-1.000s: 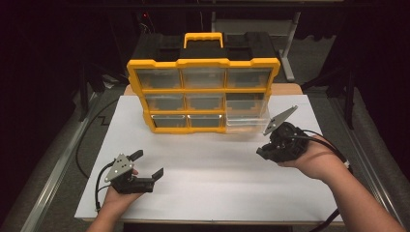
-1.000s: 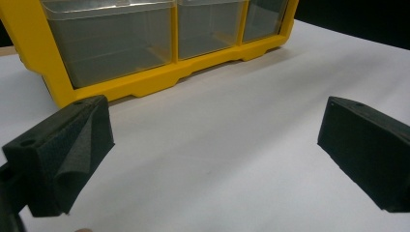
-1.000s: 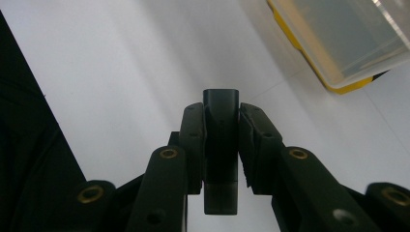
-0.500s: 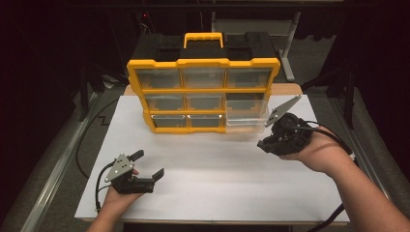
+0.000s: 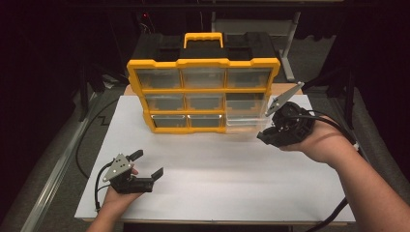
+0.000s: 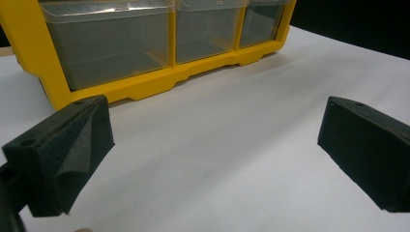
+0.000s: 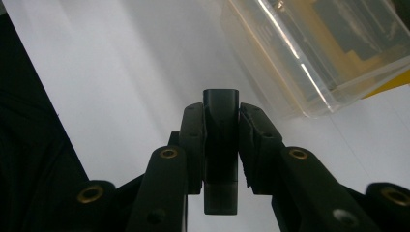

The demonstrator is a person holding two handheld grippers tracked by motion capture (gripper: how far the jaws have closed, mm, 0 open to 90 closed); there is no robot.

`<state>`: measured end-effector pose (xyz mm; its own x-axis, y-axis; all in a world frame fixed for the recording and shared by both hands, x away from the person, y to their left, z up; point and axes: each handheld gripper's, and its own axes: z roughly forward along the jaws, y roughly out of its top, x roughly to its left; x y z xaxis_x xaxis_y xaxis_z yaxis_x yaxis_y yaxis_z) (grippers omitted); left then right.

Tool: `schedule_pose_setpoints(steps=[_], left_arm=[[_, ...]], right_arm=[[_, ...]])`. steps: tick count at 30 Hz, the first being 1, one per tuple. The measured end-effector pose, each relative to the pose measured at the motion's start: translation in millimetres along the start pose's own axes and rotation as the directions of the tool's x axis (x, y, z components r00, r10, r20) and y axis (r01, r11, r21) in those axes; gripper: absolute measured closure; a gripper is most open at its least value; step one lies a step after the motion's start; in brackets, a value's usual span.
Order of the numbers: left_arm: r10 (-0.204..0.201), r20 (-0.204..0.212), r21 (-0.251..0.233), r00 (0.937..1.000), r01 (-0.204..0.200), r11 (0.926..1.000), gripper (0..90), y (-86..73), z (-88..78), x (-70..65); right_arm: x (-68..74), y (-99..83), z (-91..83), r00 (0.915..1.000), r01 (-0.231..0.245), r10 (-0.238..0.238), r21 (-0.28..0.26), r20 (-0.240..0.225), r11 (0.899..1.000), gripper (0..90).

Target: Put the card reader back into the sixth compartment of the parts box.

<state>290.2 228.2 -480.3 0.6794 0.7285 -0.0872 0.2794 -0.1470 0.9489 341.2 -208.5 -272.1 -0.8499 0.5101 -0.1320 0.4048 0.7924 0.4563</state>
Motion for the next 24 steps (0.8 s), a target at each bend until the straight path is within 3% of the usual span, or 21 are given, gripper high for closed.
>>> schedule_pose_setpoints(steps=[15,24], left_arm=[[0.021,0.007,0.008,0.9998,-0.021,0.9998,0.3,-0.2,0.3,-2.5],[0.013,0.016,0.001,0.9998,-0.013,0.9999,0.3,0.3,0.4,-2.5]], right_arm=[[-11.9,11.4,-13.7,0.9999,-0.014,0.015,-0.015,0.009,1.000,74.2],[-19.0,20.5,-22.0,0.9996,-0.009,0.009,-0.020,0.027,1.000,74.2]])
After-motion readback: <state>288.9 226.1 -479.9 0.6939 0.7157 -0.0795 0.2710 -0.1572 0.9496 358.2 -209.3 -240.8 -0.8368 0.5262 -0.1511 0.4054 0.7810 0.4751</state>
